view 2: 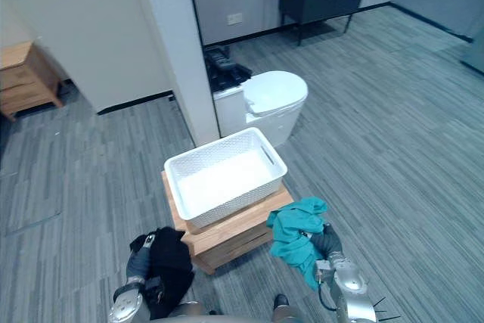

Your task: Tidy the bed and pick cloth on bed and put in laundry

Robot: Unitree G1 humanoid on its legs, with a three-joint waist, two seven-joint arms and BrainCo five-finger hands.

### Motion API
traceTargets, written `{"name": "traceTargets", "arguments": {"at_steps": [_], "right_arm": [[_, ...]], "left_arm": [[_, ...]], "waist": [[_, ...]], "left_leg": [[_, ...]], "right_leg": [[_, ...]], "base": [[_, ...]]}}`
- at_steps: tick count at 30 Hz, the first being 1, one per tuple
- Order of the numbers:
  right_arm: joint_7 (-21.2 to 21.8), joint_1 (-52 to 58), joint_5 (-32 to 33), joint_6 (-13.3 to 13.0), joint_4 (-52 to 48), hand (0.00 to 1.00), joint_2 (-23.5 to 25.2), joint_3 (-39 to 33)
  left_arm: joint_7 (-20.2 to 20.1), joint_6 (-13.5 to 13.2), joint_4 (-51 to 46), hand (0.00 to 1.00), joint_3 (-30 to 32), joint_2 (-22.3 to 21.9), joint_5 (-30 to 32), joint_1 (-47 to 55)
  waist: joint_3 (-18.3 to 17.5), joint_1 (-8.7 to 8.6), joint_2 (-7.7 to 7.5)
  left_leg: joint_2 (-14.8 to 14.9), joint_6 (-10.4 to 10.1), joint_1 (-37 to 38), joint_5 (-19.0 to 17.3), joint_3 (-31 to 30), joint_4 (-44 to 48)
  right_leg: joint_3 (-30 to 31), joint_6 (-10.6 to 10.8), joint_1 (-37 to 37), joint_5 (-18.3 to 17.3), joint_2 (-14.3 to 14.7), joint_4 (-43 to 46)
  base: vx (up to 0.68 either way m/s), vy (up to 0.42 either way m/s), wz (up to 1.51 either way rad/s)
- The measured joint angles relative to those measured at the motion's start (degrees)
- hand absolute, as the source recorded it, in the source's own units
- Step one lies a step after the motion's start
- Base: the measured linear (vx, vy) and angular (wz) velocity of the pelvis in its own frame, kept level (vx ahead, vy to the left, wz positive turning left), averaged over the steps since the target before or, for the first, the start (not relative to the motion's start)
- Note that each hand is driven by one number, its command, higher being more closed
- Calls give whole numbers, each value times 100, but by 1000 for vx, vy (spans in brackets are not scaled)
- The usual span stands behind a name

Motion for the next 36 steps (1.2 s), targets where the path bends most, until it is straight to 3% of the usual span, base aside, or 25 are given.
{"name": "traceTargets", "arguments": {"at_steps": [3, 6, 8, 9, 10, 12, 14, 15, 16, 17, 18, 20, 28, 34, 36], "right_arm": [[-120, -71, 5, -8, -27, 100, 82, 35], [-247, 90, 10, -7, -28, 100, 294, -9], [-320, 112, 11, -13, -27, 100, 332, -7], [-358, 205, 14, -80, -36, 100, 422, -7], [-367, 297, 14, -128, -93, 100, 485, -7], [-393, 484, 11, -190, -487, 100, 583, -31], [-456, 507, 7, -202, -909, 100, 595, -163], [-464, 520, -5, -231, -1182, 100, 609, -284], [-465, 556, -8, -285, -1354, 100, 618, -305], [-463, 553, -8, -307, -1423, 100, 579, -314], [-450, 384, -10, -313, -1460, 100, 483, -325], [-441, 209, -22, -328, -1680, 100, 417, -376], [53, -94, -78, -249, -2719, 100, -91, -413], [291, -448, -259, 136, -2683, 100, -221, 16], [300, -670, -305, 266, -2418, 100, -223, 174]], "left_arm": [[-118, 26, 1, 100, -13, -18, 73, -7], [-242, 65, 2, 100, -238, 213, 236, -66], [-285, 136, 38, 100, -350, 296, 340, -142], [-318, 144, 50, 100, -458, 405, 383, -151], [-353, 144, 55, 100, -486, 462, 393, -152], [-396, 144, 110, 100, -523, 675, 407, -267], [-404, 148, 155, 100, -538, 714, 409, -436], [-392, 174, 161, 100, -624, 761, 409, -517], [-383, 227, 158, 100, -703, 835, 409, -529], [-384, 257, 203, 100, -719, 868, 412, -547], [-365, 282, 259, 100, -718, 759, 408, -531], [-383, 280, 257, 100, -746, 716, 406, -535], [-404, 272, 357, 100, -737, 750, 405, -500], [-524, 256, 537, 100, -749, 744, 403, -500], [-535, 255, 558, 100, -775, 737, 381, -501]], "waist": [[40, -31, -176], [150, -167, -611], [206, -247, -583], [236, -337, -497], [233, -346, -459], [177, -419, -544], [175, -549, -547], [133, -563, -622], [63, -565, -746], [21, -558, -827], [-6, -500, -630], [-23, -514, -500], [-105, -518, -577], [-157, -449, -551], [-179, -349, -517]], "left_leg": [[-224, 172, 148, 244, -32, -398], [-678, 205, 481, 219, -200, -973], [-641, 265, 580, 254, -404, -1059], [-475, 348, 686, 324, -602, -965], [-408, 362, 693, 319, -729, -889], [-353, 316, 730, 383, -1059, -903], [-354, 274, 666, 416, -1317, -894], [-430, 251, 694, 410, -1398, -894], [-594, 183, 767, 362, -1442, -906], [-631, 117, 858, 302, -1437, -921], [-486, 14, 868, 221, -1397, -894], [-383, -49, 868, 132, -1362, -906], [-320, -56, 833, 69, -1273, -931], [-397, -51, 732, 74, -1299, -906], [-398, -52, 729, 76, -1321, -906]], "right_leg": [[-155, 79, 27, -190, -166, 154], [-453, 336, -223, -788, -700, 1264], [-360, 414, -713, -556, -839, 2446], [-202, 275, -969, -567, -697, 3003], [-72, 261, -987, -754, -588, 2943], [541, 274, -958, -864, -248, 2089], [1131, 312, -944, -767, -2, 1207], [1377, 327, -849, -241, 43, 599], [1448, 246, -788, 705, -31, 343], [1373, 342, -743, 566, -94, 392], [1430, 350, -668, 564, 11, 290], [1425, 350, -593, 562, 93, 16], [1410, 312, -364, 691, 135, -478], [1321, 330, -345, 757, 34, -617], [1284, 317, -305, 787, 25, -682]], "base": [[16, 13, 25], [36, 89, 72], [51, 111, 66], [63, 128, 63], [135, 71, 75], [204, -53, 78], [227, -96, 78], [246, -128, 67], [246, -150, 53], [230, -145, 9], [192, -112, -14], [156, -78, -18], [11, -5, -4], [-16, 41, 6], [2, 23, 11]]}}
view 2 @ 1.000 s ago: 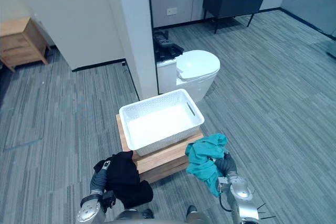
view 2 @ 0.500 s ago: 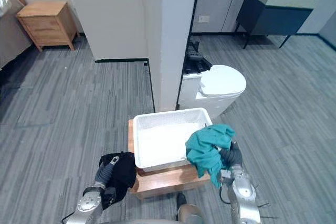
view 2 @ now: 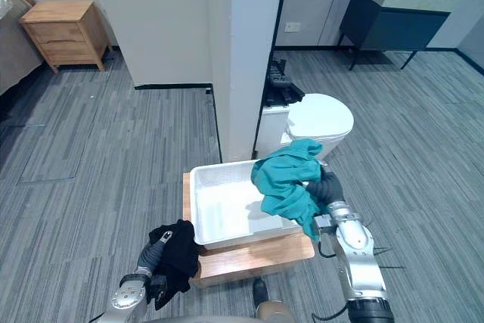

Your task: Tidy the bed and pick cloth on bed and put in laundry

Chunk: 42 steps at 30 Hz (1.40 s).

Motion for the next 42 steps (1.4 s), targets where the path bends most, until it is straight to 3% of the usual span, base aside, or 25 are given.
{"name": "traceTargets", "arguments": {"at_steps": [6, 7, 12, 16, 19, 21, 23, 25, 32, 35, 37, 42], "right_arm": [[-11, -716, -172, 384, 956, 100, -4, 472], [-37, -887, -215, 486, 1271, 0, 9, 528], [-512, -1771, -402, 627, 2840, 0, 37, 457], [-866, -2270, -892, 623, 3504, 0, -70, 313], [-1078, -2316, -1457, 442, 3488, 0, -231, 309], [-1406, -2296, -2470, 224, 3388, 0, -365, 317], [-1857, -2026, -3611, 188, 2921, 0, -530, 334], [-2175, -1656, -4094, 202, 2368, 0, -650, 387], [-2674, -409, -4468, 512, 1463, 0, -584, 550], [-2780, -59, -4466, 609, 1150, 0, -541, 551], [-2778, 154, -4443, 673, 1002, 0, -464, 551], [-2725, 494, -4391, 690, 785, 0, -406, 547]], "left_arm": [[-115, 2, -112, 100, -95, -6, -46, 32], [-119, 5, -274, 100, -96, -2, -46, 78], [-406, -63, -1398, 100, -87, 5, -196, 268], [-746, -134, -2409, 100, -109, 17, -522, 271], [-1003, -251, -3277, 100, -140, 36, -720, 241], [-1218, -402, -3745, 100, -144, 51, -726, 181], [-1359, -520, -3981, 100, -155, 61, -729, 50], [-1411, -563, -4126, 100, -173, 118, -856, -150], [-1464, -586, -4549, 100, -158, 350, -1076, -907], [-1266, -460, -4467, 100, -269, 356, -1086, -1411], [-1004, -228, -4048, 100, -539, 364, -1062, -1770], [-575, 264, -3097, 100, -1014, 207, -774, -1895]], "waist": [[-68, 109, 98], [-64, 161, 103], [39, 365, 251], [207, 379, 423], [219, 395, 444], [218, 321, 445], [215, 307, 443], [207, 286, 430], [166, 14, 361], [108, -124, 305], [-4, -300, 201], [-87, -385, 132]], "left_leg": [[-94, -23, -144, 161, -256, -92], [-109, -29, -158, 210, -285, -144], [-188, -44, -470, 287, -437, -136], [-142, -134, -626, 315, -297, -136], [-98, -97, -635, 358, -220, -135], [-94, -92, -588, 361, -162, -129], [-90, -74, -455, 372, -33, -141], [-83, -74, -383, 371, 92, -142], [-73, 24, -152, 203, 548, -114], [-50, 30, -69, 103, 754, -22], [-18, 2, -26, 80, 862, -2], [67, -65, 105, 12, 1131, 14]], "right_leg": [[-338, 11, 40, 69, -148, -176], [-403, 9, 31, 79, -170, -183], [-631, -11, -130, 133, -289, -181], [-784, -29, -177, 151, -361, -182], [-790, -30, -183, 152, -342, -188], [-761, -30, -173, 155, -334, -192], [-666, -28, -135, 160, -322, -197], [-578, -35, -127, 199, -309, -208], [-221, 10, 6, 268, -239, -302], [0, -27, 12, 241, -213, -318], [89, -37, 12, 240, -194, -318], [325, -60, 10, 241, -76, -317]], "base": [[-12, 11, 26], [-40, 0, 27], [-69, 8, 27], [-74, 2, 29], [-23, -12, 1], [3, -4, -13], [18, 8, -24], [9, 11, -25], [-69, -5, -33], [-108, -10, -40], [-57, -4, -23], [-31, -26, -29]]}}
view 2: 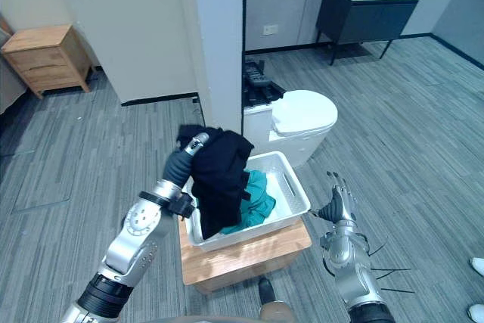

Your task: Tidy the bed and pick cloth on bed and put in laundry

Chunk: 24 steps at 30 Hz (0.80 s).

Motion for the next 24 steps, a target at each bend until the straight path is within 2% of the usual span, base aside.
{"name": "traceTargets", "arguments": {"at_steps": [2, 5, 8, 9, 11, 13, 14, 15, 19, 22, 24], "right_arm": [[171, 124, 120, -1, -55, 0, 33, 26], [277, 243, 231, 3, -57, 0, 42, 34], [352, 212, 450, 27, -58, 0, 47, 27], [352, 119, 559, 48, -61, 0, 71, 27], [350, -98, 731, 67, -71, 0, 89, 27], [352, -371, 909, 125, -108, 0, 90, 25], [358, -460, 949, 166, -130, 0, 89, 20], [386, -500, 1044, 194, -143, 0, 91, 20], [487, -480, 1321, 209, -164, 0, 119, 19], [490, -432, 1377, 105, -164, 0, 129, 20], [514, -341, 1401, -11, -172, 0, 129, 19]], "left_arm": [[227, 147, 294, 100, -124, -88, 342, 0], [516, 149, 626, 100, -183, -115, 659, -21], [889, 145, 1494, 100, -177, -71, 904, -626], [1043, 138, 1945, 100, -144, -6, 963, -1067], [1206, 112, 2471, 100, -41, 46, 963, -1618], [1407, 104, 2830, 100, 38, 131, 972, -1978], [1496, 106, 2956, 0, 37, 129, 1009, -2079], [1559, 106, 3068, 0, 33, 128, 1084, -2122], [1882, 110, 3561, 0, 18, 0, 1343, -2245], [1849, 113, 3712, 0, 31, 85, 1377, -2303], [1804, 97, 3712, 0, 31, 130, 1363, -2319]], "waist": [[-2, -85, -2], [-4, -107, 1], [106, -125, -42], [297, -141, -90], [564, -214, -152], [886, -269, -147], [1045, -273, -134], [1132, -272, -119], [1346, -320, -84], [1381, -403, -27], [1400, -392, 6]], "left_leg": [[22, 11, 14, -14, 46, 5], [32, 13, -18, -43, 137, 12], [30, 37, -320, -100, 192, 189], [46, 52, -476, -133, 207, 332], [78, 67, -786, -238, 246, 613], [156, 83, -1026, -375, 334, 921], [203, 83, -1091, -451, 364, 1052], [254, 95, -1180, -518, 423, 1171], [373, 85, -1268, -682, 521, 1384], [358, 85, -1235, -681, 537, 1342], [346, 85, -1121, -678, 617, 1292]], "right_leg": [[20, -18, 0, -8, 25, 0], [93, -36, -81, 1, 45, 0], [179, -123, -341, 94, 29, 2], [219, -204, -449, 158, 31, 2], [313, -219, -667, 168, 29, 45], [372, -299, -812, 227, 66, 39], [447, -301, -851, 230, 98, 42], [495, -316, -920, 246, 134, 40], [625, -160, -1004, 356, 233, 36], [624, -157, -1004, 358, 227, 41], [638, -154, -968, 360, 223, 46]], "base": [[-30, -20, -10], [-36, -16, -17], [-63, -12, -20], [-77, -13, -7], [-132, -17, -13], [-123, -9, -24], [-88, -4, -32], [-69, 0, -34], [-4, 2, -23], [20, 13, -6], [38, 35, -9]]}}
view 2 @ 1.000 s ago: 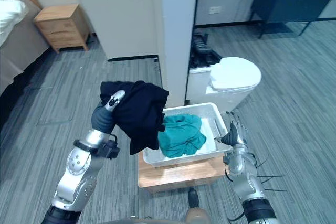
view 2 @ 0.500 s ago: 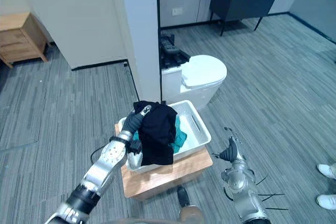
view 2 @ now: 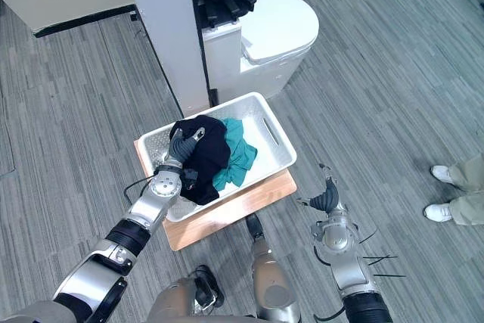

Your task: Tidy the bed and pick cloth on bed and put in laundry

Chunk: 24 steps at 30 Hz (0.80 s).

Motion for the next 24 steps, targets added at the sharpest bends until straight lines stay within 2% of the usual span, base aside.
{"name": "traceTargets", "arguments": {"at_steps": [4, 9, 10, 11, 14, 16, 19, 22, 24], "right_arm": [[82, 191, 34, -68, -51, 0, 8, 8], [101, 682, 23, -172, -63, 0, 112, 0], [108, 857, 21, -177, -53, 0, 133, 0], [113, 900, 21, -178, -43, 0, 133, 0], [229, 1051, -82, -158, 296, 0, 188, -38], [232, 1185, -92, -143, 596, 0, 294, -173], [231, 1321, -91, -139, 958, 0, 410, -261], [209, 1331, -89, -183, 1347, 0, 448, -315], [210, 1287, -68, -200, 1622, 0, 461, -408]], "left_arm": [[-132, -150, -154, 0, -13, -36, -3, 240], [-192, -287, -1064, 0, 27, -108, -32, 959], [-212, -288, -1322, 0, 78, -174, -78, 1172], [-216, -288, -1387, 0, 94, -184, -85, 1221], [-386, -340, -2178, 0, 386, -237, -318, 1907], [-665, -412, -2874, 0, 512, -253, -424, 2398], [-876, -482, -3449, 0, 915, -305, -562, 2844], [-1081, -497, -3810, 0, 1367, -309, -824, 3195], [-1065, -494, -3969, 0, 1498, -334, -1025, 3423]], "waist": [[37, 9, 98], [8, 48, 166], [-108, 150, 251], [-131, 155, 266], [-347, 166, 423], [-438, 196, 529], [-585, 406, 494], [-741, 586, 482], [-845, 646, 481]], "left_leg": [[-65, 7, 311, 31, 20, -277], [-207, 0, 651, 199, -105, -674], [-207, -35, 669, 234, -134, -746], [-206, -37, 671, 239, -141, -758], [-180, -99, 827, 294, -373, -872], [-113, -117, 947, 307, -616, -831], [-129, -116, 1093, 308, -807, -738], [-256, -19, 1124, 378, -953, -811], [-356, 19, 1131, 476, -1051, -960]], "right_leg": [[-17, 5, 233, -4, 0, -9], [-171, 137, 494, -137, -97, -17], [-201, 114, 498, -176, -92, -17], [-208, 122, 500, -184, -92, -16], [-419, 180, 687, -393, -81, 62], [-694, 173, 687, -804, -31, 666], [-892, 176, 673, -1222, -69, 1340], [-1005, 219, 680, -1331, -172, 1498], [-1078, 226, 703, -1325, -271, 1431]], "base": [[17, 42, 1], [6, 2, 17], [2, -39, 19], [14, -53, 20], [33, -62, 40], [35, -64, 62], [-6, -30, 47], [-42, -16, 35], [-64, 29, 26]]}}
